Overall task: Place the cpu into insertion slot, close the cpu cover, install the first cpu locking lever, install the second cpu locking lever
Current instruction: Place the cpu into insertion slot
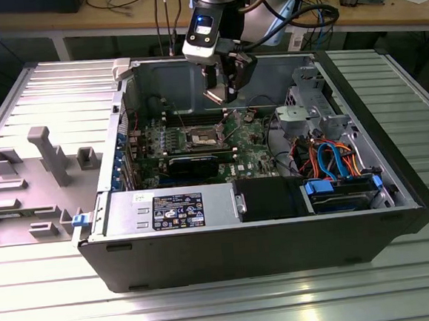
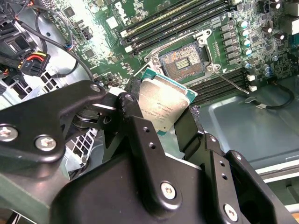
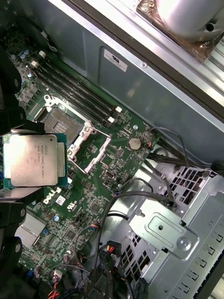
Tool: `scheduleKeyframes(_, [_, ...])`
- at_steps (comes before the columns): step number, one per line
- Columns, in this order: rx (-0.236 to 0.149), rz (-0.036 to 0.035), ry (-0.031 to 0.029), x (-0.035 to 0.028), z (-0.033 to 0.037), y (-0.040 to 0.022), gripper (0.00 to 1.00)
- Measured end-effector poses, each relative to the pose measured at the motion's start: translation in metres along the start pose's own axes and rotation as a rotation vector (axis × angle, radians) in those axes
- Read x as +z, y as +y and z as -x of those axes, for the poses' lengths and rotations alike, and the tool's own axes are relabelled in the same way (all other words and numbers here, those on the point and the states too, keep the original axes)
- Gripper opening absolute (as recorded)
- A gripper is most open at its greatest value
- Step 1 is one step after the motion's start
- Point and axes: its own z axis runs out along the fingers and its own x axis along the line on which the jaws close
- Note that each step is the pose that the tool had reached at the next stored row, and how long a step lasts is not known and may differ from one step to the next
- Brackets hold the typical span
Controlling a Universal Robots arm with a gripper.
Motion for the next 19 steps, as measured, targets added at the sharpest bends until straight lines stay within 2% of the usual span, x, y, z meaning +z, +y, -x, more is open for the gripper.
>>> scheduleKeyframes(19, [0.019,0.0001,-0.0015,0.0005,0.0000,0.0000,0.54])
